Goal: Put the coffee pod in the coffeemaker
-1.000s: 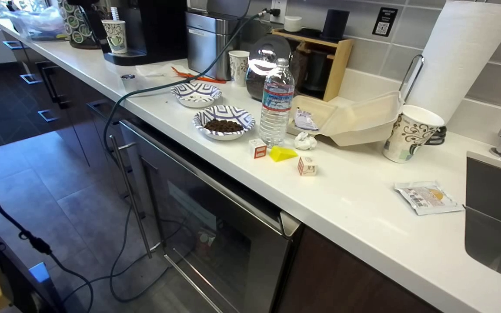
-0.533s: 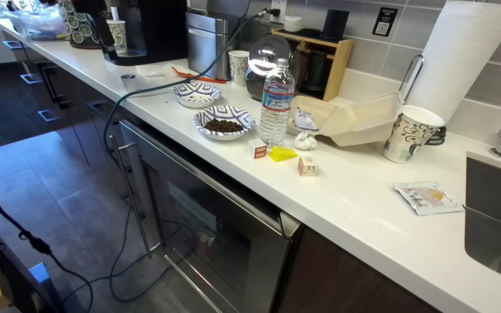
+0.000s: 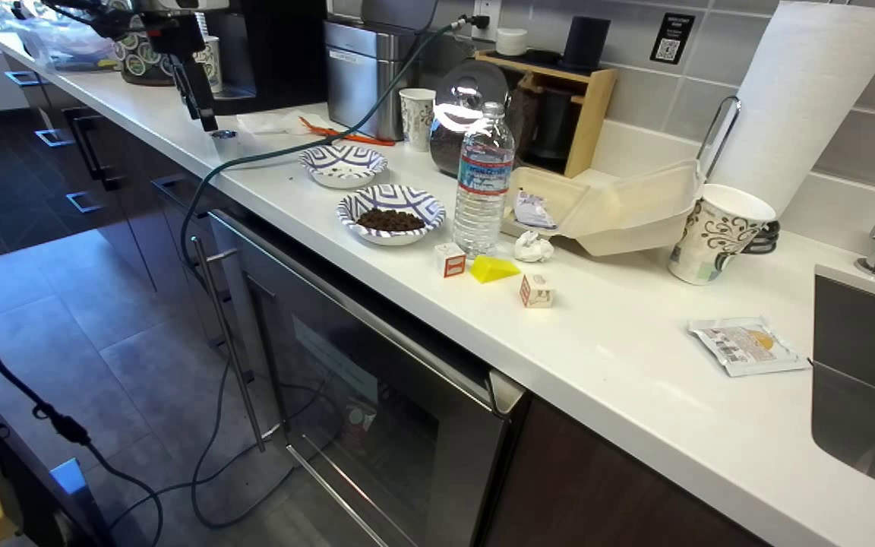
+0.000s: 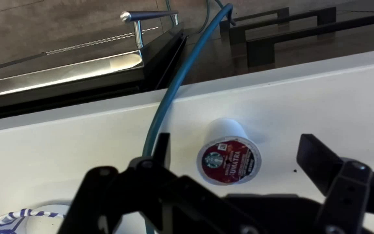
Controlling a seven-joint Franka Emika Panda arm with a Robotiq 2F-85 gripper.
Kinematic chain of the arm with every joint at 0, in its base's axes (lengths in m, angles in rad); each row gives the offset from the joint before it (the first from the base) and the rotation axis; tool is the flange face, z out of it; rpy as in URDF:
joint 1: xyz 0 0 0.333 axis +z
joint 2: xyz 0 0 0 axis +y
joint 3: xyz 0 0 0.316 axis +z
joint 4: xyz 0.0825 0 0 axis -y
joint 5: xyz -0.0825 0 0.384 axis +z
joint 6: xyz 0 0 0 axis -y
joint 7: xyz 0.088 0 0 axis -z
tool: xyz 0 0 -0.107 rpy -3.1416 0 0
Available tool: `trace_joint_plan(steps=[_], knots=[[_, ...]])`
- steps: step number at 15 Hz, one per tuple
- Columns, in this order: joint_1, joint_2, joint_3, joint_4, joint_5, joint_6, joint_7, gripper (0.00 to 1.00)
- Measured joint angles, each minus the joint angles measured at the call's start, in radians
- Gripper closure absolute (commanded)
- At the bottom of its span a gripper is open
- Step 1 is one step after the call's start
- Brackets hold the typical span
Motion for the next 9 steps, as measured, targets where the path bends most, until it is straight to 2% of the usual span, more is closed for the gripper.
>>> trace_joint_plan(steps=[7, 9], knots=[[0.025, 0.07, -0.032, 0.05, -0.004, 0.018, -0.001, 0.02], [0.031, 0.081, -0.042, 0.06, -0.004, 0.025, -0.001, 0.07]])
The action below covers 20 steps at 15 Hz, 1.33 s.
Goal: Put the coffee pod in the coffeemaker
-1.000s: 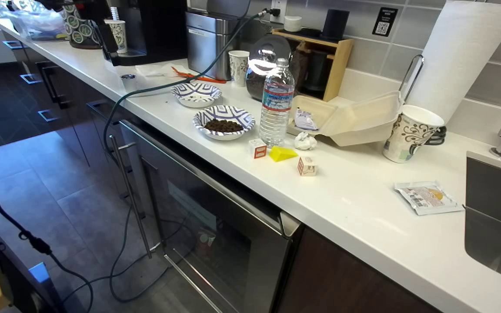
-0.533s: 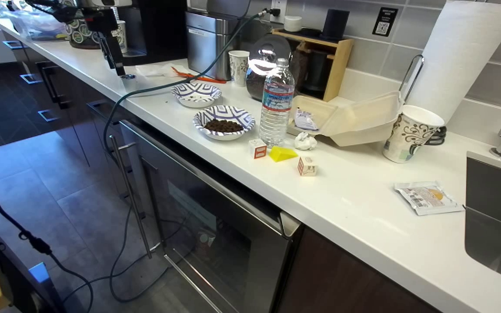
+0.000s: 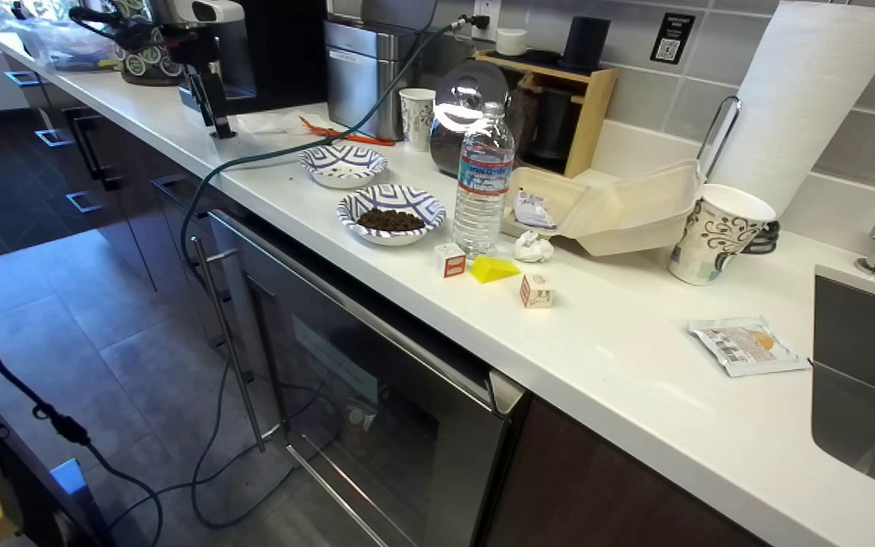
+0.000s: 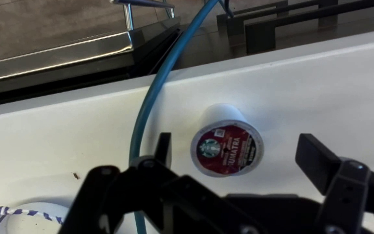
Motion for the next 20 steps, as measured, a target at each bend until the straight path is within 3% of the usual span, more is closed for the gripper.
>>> trace_joint_plan(steps=[3, 4, 6, 9, 10, 15, 20], knots=[[0.003, 0.01, -0.014, 0.01, 0.0, 0.006, 0.0, 0.14], [0.003, 0.012, -0.017, 0.011, 0.0, 0.006, 0.0, 0.11], [0.003, 0.015, -0.023, 0.013, 0.0, 0.007, 0.0, 0.15], [0.004, 0.018, -0.029, 0.013, 0.0, 0.007, 0.0, 0.24], [0.005, 0.02, -0.03, 0.013, 0.0, 0.007, 0.0, 0.41], [0.02, 0.022, -0.033, 0.015, -0.003, 0.01, 0.0, 0.71], [0.038, 0.013, -0.031, 0.022, -0.011, 0.011, -0.002, 0.72]])
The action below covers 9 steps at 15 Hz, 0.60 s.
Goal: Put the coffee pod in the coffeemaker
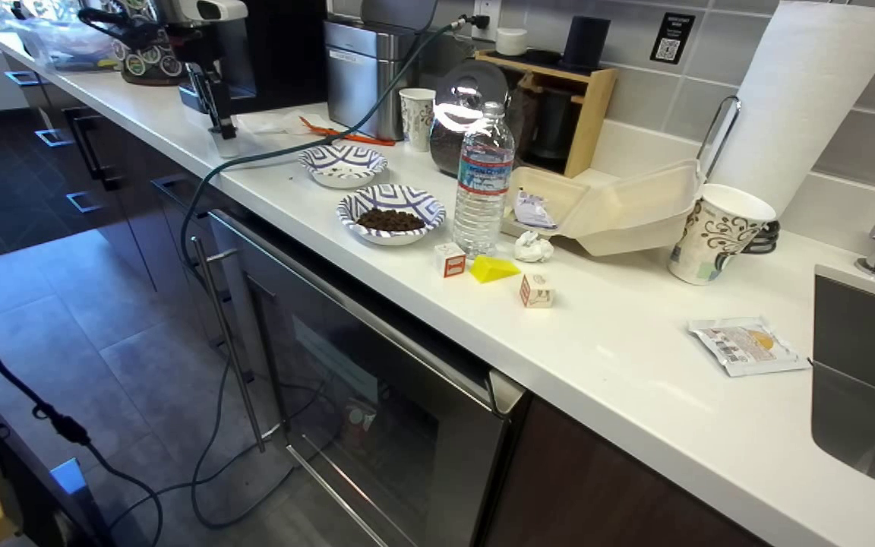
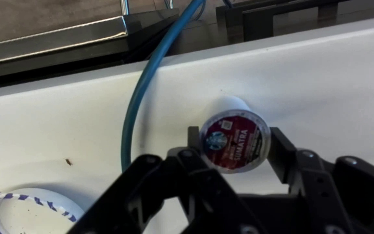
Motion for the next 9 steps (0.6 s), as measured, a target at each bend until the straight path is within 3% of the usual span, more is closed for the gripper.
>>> trace_joint_plan(steps=[4, 9], knots=[[0.038, -0.11, 0.043, -0.005, 0.002, -0.001, -0.064, 0.72], [0.12, -0.303, 0.161, 0.023, 0.012, -0.013, -0.151, 0.72]])
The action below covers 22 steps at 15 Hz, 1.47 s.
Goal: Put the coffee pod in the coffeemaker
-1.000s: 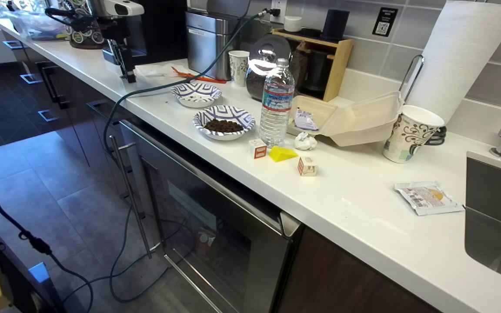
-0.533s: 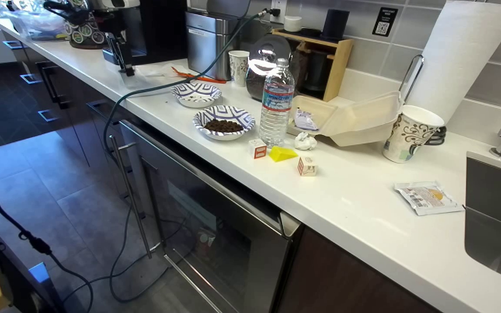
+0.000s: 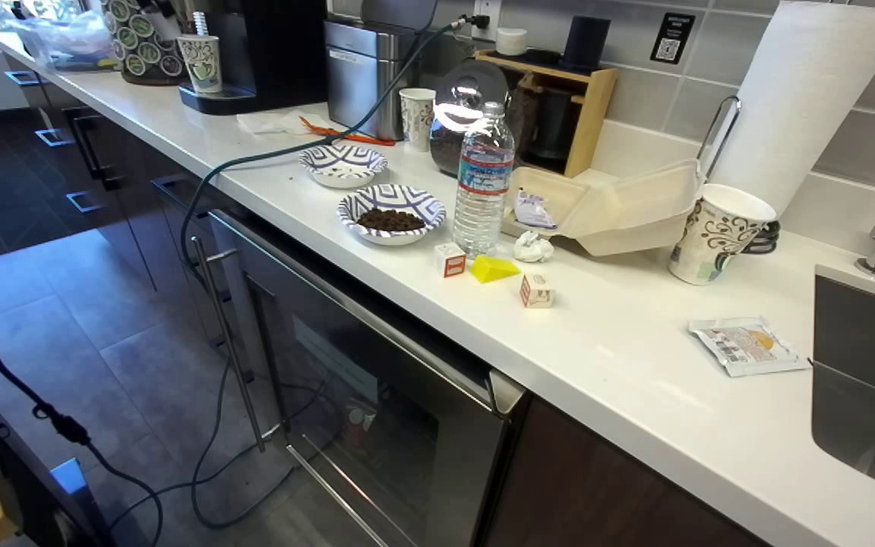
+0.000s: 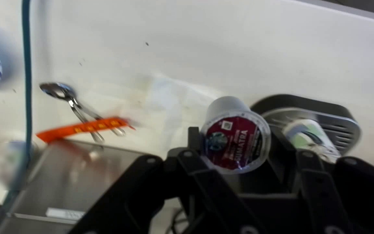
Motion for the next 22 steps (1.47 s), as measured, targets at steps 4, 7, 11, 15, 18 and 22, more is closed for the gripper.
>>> trace_joint_plan(steps=[4, 7, 11, 15, 18, 22], knots=[[0.059, -0.003, 0.113, 0.15, -0.003, -0.001, -0.026, 0.47], [0.081, 0.065, 0.131, 0.267, 0.029, -0.056, -0.066, 0.47], [0.08, 0.106, 0.125, 0.296, 0.031, -0.057, -0.084, 0.72], [0.079, 0.132, 0.131, 0.35, -0.073, -0.022, -0.034, 0.72], [0.083, 0.197, 0.148, 0.484, -0.225, -0.046, 0.036, 0.72], [0.137, 0.315, 0.153, 0.689, -0.325, -0.288, 0.05, 0.72]])
